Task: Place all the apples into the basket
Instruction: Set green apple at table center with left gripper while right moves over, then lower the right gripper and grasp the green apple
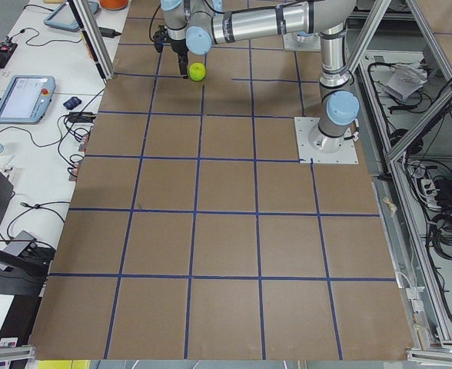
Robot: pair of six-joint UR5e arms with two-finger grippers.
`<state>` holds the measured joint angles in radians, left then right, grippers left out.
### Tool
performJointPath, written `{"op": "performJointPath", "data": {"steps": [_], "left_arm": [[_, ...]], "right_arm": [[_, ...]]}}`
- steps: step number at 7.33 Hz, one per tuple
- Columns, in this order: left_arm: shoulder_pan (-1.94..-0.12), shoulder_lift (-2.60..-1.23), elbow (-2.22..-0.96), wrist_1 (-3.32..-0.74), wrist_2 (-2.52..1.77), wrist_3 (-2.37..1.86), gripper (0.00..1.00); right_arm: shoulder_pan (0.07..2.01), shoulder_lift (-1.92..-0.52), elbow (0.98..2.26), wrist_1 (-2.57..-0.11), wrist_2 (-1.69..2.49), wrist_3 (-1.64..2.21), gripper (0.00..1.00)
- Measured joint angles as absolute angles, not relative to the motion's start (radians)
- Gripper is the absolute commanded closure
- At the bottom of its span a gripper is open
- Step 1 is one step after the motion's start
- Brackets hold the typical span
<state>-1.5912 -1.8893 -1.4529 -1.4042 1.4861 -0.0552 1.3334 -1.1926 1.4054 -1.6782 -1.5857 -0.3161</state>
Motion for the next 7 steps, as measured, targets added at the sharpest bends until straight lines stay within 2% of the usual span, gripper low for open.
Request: {"op": "performJointPath", "data": {"steps": [4, 7], "left_arm": [[-1.559, -1.64, -1.5, -1.549, 1.498, 0.093, 0.0], [-1.537, -1.606, -1.513, -1.561, 1.537, 0.093, 0.0]], "right_arm": [[1.718, -1.199, 1.432, -1.688, -1.524, 0.236, 0.0], [1.837, -1.141, 1.492, -1.882, -1.467, 0.471, 0.0]]}}
